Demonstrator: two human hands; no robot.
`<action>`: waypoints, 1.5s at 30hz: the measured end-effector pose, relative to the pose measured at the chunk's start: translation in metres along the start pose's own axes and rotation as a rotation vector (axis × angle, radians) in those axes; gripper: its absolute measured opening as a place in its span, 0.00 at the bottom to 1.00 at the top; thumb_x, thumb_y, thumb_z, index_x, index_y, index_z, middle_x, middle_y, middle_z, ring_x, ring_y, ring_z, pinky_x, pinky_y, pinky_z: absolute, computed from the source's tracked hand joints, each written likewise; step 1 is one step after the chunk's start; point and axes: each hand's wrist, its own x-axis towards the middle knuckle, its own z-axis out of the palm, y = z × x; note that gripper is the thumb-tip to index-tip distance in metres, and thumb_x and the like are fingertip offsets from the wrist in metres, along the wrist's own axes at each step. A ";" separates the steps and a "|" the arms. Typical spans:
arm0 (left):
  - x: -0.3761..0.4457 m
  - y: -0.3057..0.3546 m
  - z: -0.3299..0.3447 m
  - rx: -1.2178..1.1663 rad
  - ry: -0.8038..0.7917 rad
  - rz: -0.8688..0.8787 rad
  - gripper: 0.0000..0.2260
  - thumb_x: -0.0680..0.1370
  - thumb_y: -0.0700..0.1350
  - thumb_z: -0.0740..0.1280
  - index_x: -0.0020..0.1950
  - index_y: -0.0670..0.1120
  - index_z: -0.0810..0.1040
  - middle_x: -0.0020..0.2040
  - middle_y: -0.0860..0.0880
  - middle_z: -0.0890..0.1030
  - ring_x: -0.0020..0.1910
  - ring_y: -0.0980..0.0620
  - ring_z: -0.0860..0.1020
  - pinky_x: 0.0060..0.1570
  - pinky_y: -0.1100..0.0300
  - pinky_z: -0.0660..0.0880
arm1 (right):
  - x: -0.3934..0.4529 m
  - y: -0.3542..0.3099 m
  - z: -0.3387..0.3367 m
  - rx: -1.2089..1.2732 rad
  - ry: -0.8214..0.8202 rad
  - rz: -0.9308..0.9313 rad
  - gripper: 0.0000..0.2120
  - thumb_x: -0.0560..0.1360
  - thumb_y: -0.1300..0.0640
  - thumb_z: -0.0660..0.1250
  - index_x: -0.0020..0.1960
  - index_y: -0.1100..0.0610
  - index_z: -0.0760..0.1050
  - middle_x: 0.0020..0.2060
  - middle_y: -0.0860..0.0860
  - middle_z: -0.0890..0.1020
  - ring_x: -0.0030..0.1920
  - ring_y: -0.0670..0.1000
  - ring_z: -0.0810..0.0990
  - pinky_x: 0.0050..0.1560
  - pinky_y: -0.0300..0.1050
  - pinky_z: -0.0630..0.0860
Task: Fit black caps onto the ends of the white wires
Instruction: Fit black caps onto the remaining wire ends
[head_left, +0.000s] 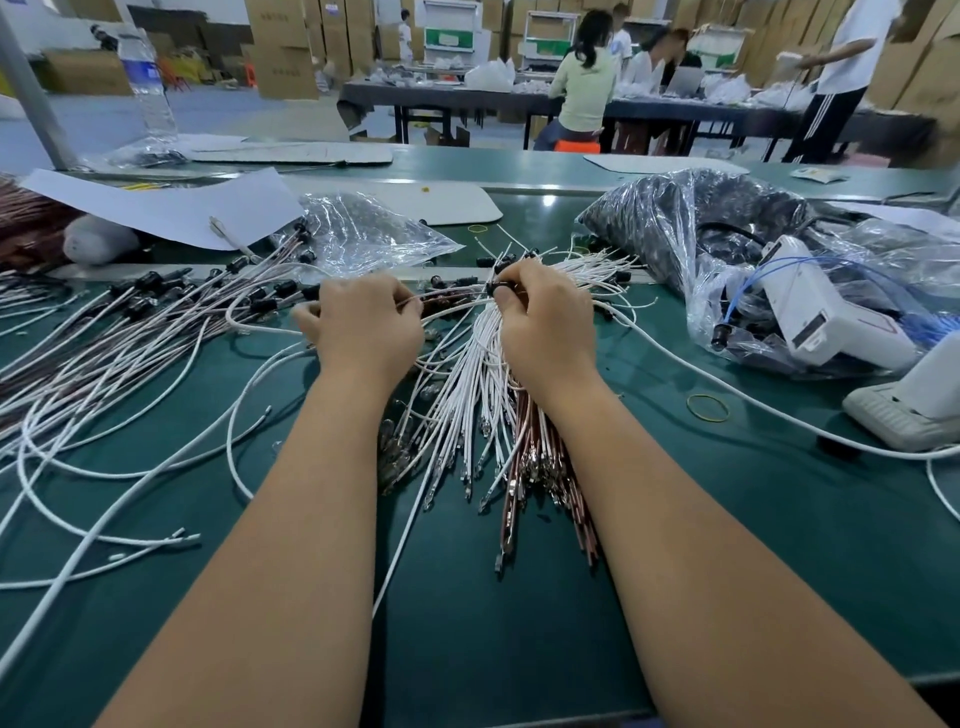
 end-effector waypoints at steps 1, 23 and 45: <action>-0.001 0.004 0.001 -0.032 -0.018 0.062 0.05 0.77 0.47 0.65 0.47 0.51 0.82 0.43 0.51 0.81 0.56 0.46 0.72 0.56 0.50 0.57 | 0.000 0.000 0.000 0.048 -0.012 -0.004 0.05 0.78 0.60 0.64 0.51 0.57 0.78 0.43 0.47 0.78 0.47 0.49 0.73 0.54 0.48 0.66; -0.009 0.013 0.005 -0.696 -0.145 0.200 0.07 0.75 0.36 0.69 0.42 0.46 0.83 0.30 0.54 0.77 0.25 0.61 0.67 0.27 0.70 0.63 | 0.005 0.002 -0.014 0.865 -0.067 0.424 0.07 0.77 0.65 0.62 0.47 0.65 0.80 0.36 0.55 0.82 0.32 0.46 0.75 0.31 0.31 0.70; -0.009 0.016 0.011 -0.614 -0.178 0.208 0.04 0.74 0.39 0.72 0.40 0.47 0.81 0.35 0.45 0.81 0.33 0.52 0.76 0.37 0.54 0.76 | 0.004 0.003 -0.010 0.709 -0.042 0.256 0.11 0.76 0.70 0.66 0.41 0.56 0.76 0.35 0.52 0.80 0.32 0.45 0.77 0.37 0.37 0.76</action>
